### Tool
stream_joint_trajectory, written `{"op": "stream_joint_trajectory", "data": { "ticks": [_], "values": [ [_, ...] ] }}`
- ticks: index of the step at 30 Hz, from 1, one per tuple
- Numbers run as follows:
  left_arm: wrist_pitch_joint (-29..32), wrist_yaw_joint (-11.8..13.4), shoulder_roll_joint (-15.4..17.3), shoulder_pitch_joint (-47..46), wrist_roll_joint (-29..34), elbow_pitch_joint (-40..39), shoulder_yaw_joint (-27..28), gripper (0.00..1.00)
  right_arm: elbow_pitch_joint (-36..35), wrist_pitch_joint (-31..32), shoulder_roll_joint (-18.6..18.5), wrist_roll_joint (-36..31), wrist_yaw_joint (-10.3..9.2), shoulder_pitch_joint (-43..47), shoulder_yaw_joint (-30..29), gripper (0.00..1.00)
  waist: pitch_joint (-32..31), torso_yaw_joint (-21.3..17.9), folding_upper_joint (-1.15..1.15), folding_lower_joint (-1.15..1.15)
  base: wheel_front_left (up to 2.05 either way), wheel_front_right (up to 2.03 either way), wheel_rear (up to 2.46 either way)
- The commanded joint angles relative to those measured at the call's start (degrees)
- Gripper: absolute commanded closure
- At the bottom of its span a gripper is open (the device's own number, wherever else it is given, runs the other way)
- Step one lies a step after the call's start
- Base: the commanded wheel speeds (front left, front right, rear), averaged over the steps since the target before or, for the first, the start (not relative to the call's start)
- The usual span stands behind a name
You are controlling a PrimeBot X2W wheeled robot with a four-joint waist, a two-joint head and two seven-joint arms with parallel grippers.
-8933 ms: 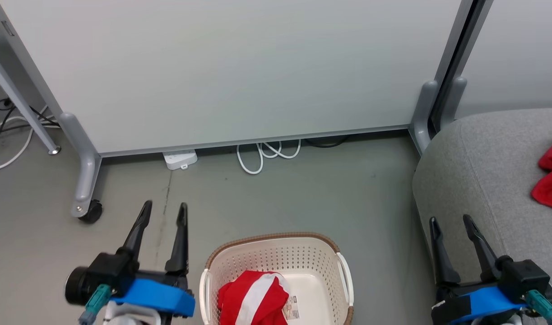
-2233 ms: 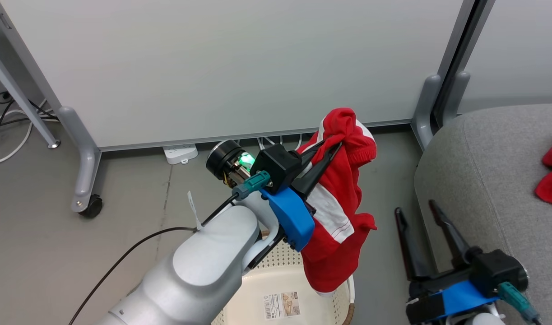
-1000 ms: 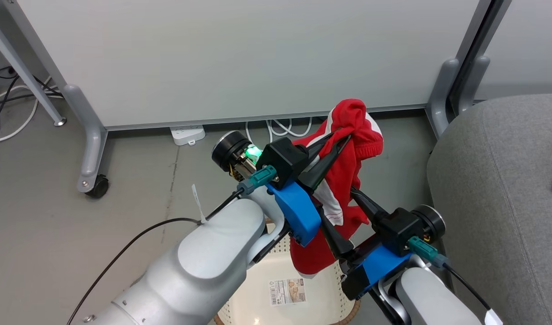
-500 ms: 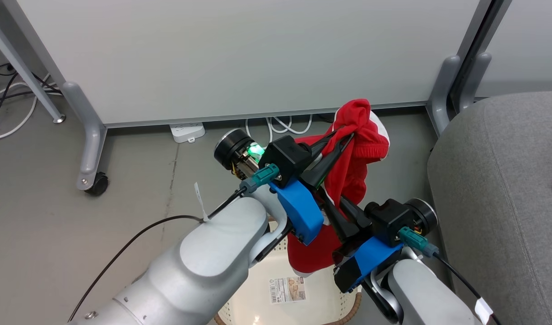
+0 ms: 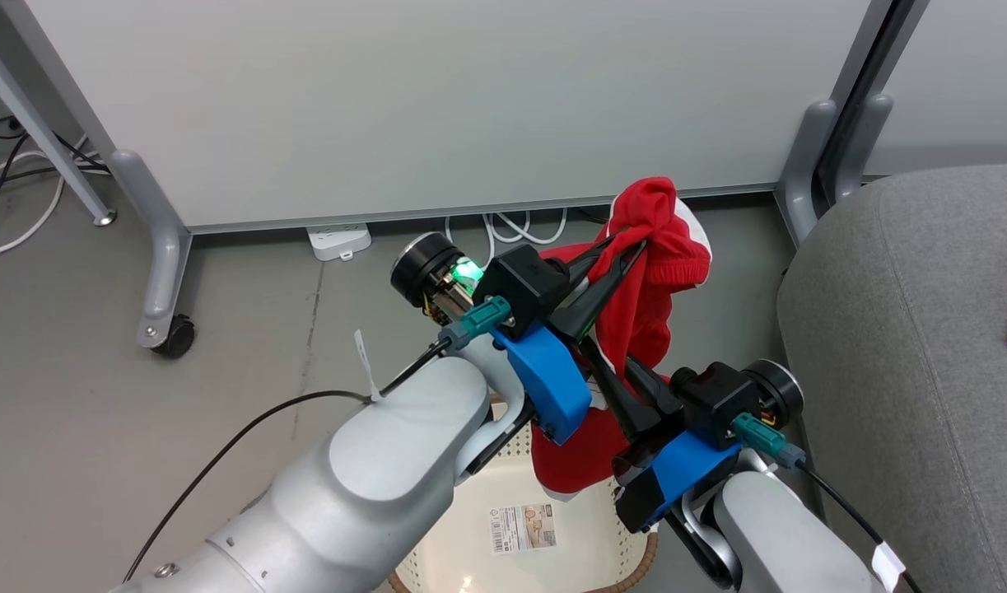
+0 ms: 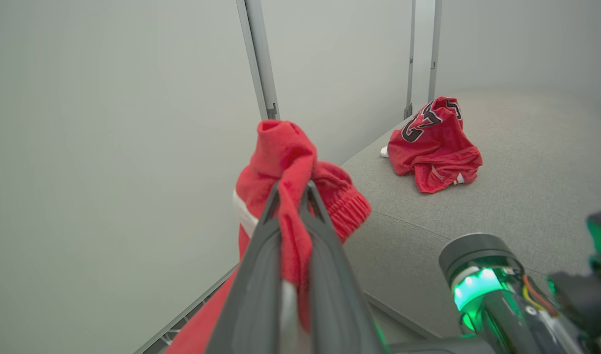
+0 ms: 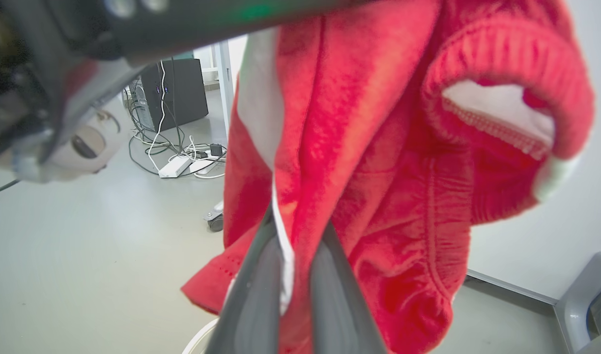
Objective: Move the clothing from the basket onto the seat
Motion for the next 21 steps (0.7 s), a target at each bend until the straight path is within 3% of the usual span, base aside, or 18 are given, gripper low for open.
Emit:
{"op": "stream_joint_trajectory", "data": {
  "ticks": [1, 4, 5, 21],
  "values": [
    [-0.3, 0.2, 0.0, -0.9, -0.2, 0.0, -0.2, 1.0, -0.2, 0.0, -0.2, 0.3, -0.02, -0.6, 0.2, 1.0, 0.1, 0.0, 0.0, 0.0, 0.0, 0.0, 0.0],
    [-0.4, 0.4, 0.0, -1.0, -0.3, 0.1, -0.3, 0.97, -0.2, 0.0, -0.4, 0.2, -0.02, -0.8, 0.4, 1.0, 0.2, -0.1, 0.0, 0.0, 0.0, 0.0, 0.0],
    [-0.4, 0.5, 0.0, -1.0, -0.3, 0.2, -0.3, 0.0, -0.2, 0.0, -0.4, 0.3, -0.02, -0.8, 0.4, 1.0, 0.2, -0.1, 0.0, 0.0, 0.0, 0.0, 0.0],
    [-0.5, 1.2, 0.1, -1.7, 0.1, 0.5, -0.4, 0.0, -0.5, 0.0, -0.7, 0.4, -0.02, -1.0, 0.4, 1.0, 0.6, -0.4, 0.0, 0.0, 0.0, 0.0, 0.0]
  ]
}}
